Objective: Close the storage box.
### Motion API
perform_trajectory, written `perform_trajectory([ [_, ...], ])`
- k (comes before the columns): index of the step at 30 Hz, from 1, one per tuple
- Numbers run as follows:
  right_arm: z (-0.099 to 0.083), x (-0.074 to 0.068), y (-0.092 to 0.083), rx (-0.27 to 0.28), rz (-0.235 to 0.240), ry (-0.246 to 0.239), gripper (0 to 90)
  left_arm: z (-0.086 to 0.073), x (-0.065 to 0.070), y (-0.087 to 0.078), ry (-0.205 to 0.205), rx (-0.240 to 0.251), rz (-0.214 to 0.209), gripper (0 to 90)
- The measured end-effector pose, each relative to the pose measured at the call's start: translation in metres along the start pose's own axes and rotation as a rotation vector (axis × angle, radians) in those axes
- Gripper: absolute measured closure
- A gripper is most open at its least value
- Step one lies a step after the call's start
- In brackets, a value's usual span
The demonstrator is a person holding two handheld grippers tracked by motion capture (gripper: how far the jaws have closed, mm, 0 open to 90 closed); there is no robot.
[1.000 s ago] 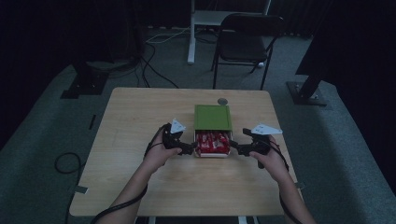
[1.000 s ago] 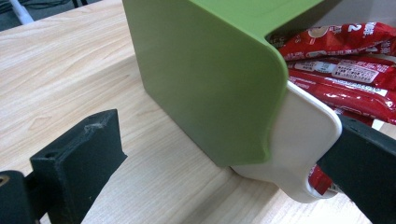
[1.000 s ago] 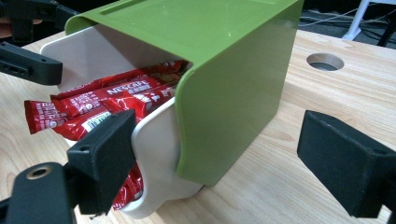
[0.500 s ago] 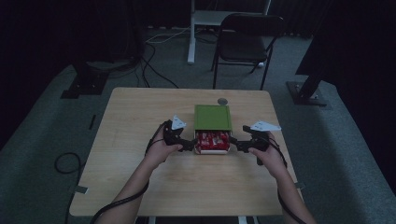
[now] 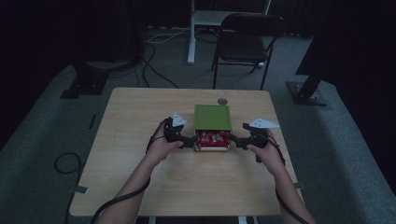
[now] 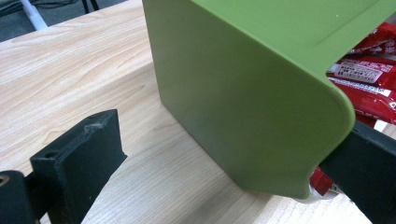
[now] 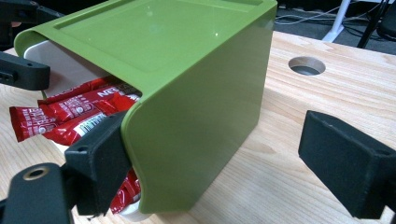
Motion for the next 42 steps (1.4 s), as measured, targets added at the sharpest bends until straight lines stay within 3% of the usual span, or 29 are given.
perform_trajectory([
  [9,0.0,-0.001,0.001,0.004,-0.007,-0.007,12.2,0.0,0.0,0.003,-0.004,-0.005,-0.002,2.9],
  [13,0.003,-0.007,-0.002,0.022,0.019,-0.007,12.9,0.001,0.005,0.001,-0.016,0.008,-0.029,3.0],
  [19,0.007,-0.011,-0.007,0.035,0.021,-0.002,12.9,0.005,0.009,-0.006,-0.018,0.022,-0.044,2.9],
  [29,0.003,-0.015,-0.016,0.037,0.016,0.009,13.0,-0.002,0.004,-0.015,-0.035,0.017,-0.03,2.9],
  [42,-0.021,-0.021,-0.03,0.012,-0.002,0.027,13.2,-0.016,-0.012,-0.029,-0.053,0.015,0.007,3.0],
])
Point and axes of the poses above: each handheld gripper's, and its own axes: y roughly forward along the jaws, z roughly out of its top, x roughly to its right, the point moved 7 cm from there along y, roughly forward along the jaws, and after that the axes turned 8 degrees about -y, right-handed, at the moved point
